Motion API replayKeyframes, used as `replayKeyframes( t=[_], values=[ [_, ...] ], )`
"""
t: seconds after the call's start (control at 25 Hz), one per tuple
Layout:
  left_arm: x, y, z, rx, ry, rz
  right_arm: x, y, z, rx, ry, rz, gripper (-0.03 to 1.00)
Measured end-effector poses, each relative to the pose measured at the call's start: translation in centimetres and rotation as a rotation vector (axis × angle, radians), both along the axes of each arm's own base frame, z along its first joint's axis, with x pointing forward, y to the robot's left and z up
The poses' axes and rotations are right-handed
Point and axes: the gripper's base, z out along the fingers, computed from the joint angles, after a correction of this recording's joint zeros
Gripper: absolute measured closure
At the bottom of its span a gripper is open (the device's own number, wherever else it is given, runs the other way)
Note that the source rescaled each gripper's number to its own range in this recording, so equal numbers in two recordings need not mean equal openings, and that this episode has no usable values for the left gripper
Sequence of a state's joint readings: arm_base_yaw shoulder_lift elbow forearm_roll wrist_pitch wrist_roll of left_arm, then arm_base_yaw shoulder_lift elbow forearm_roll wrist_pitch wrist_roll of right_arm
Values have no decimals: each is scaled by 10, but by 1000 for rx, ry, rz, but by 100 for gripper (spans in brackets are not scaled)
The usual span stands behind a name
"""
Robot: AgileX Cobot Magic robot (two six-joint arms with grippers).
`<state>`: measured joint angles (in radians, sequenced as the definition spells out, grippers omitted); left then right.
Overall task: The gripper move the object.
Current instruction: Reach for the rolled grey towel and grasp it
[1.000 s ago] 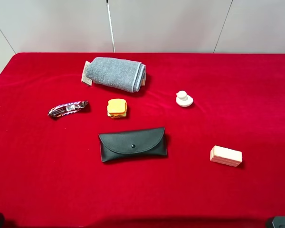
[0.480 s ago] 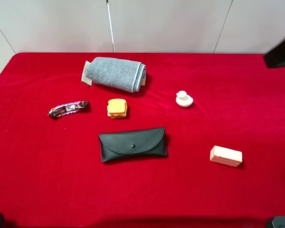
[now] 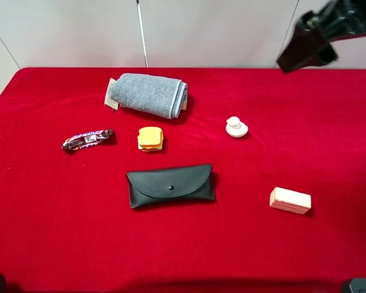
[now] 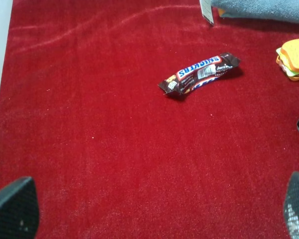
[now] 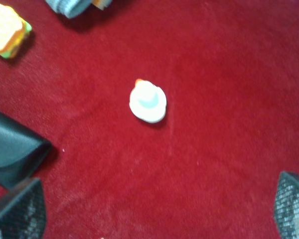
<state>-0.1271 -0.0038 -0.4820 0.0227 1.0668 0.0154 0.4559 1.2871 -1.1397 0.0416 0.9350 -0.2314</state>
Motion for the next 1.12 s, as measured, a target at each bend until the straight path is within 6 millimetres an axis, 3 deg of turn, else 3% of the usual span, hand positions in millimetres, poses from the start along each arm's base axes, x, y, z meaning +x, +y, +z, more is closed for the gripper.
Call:
replayKeyframes(
  t=[0.68,1.12],
  values=[
    [0,0,0,0,0,0,55,80,-24,-79,32,177,-3],
    [0,0,0,0,0,0,95,109,-54,-151,44,282,-3]
  ],
)
